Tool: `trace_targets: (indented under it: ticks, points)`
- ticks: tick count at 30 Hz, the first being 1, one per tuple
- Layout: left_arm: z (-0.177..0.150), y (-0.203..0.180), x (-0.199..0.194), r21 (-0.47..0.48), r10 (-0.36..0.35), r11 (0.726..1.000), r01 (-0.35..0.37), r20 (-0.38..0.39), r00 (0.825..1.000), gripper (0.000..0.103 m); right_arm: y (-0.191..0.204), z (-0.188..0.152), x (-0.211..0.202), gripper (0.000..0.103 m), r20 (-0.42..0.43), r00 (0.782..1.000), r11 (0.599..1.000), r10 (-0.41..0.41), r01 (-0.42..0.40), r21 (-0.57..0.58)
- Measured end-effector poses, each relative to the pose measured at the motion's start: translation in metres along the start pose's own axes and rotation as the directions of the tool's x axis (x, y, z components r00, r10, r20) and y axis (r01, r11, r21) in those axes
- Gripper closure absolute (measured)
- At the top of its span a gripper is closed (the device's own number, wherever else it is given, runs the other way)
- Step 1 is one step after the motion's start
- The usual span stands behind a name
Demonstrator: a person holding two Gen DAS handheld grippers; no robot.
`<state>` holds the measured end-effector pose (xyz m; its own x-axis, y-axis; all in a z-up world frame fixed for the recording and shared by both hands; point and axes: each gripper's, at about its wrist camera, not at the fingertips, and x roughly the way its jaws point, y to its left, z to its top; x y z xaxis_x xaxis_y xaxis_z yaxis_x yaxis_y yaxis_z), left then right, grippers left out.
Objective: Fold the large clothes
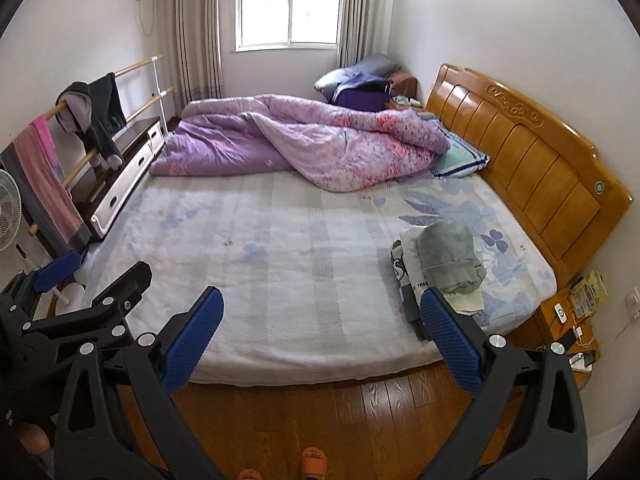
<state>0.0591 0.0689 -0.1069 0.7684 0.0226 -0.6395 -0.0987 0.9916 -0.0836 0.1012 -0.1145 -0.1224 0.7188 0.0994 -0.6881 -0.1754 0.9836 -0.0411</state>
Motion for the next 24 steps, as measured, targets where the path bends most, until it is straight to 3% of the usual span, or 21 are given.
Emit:
trace_targets:
  ticks: [8, 24]
  points:
    - [-0.002, 0.030, -0.061, 0.036, -0.016, 0.999, 0.014, 0.060, 0.998, 0.005, 0.030, -0.009, -0.051, 0.008, 0.060, 0.998, 1.000, -0.028, 0.027, 0.012]
    - [-0.010, 0.023, -0.105, 0.039, -0.037, 0.999, 0.032, 0.135, 0.990, 0.005, 0.020, -0.025, -0.090, 0.008, 0.112, 0.993, 0.999, -0.038, 0.039, -0.005]
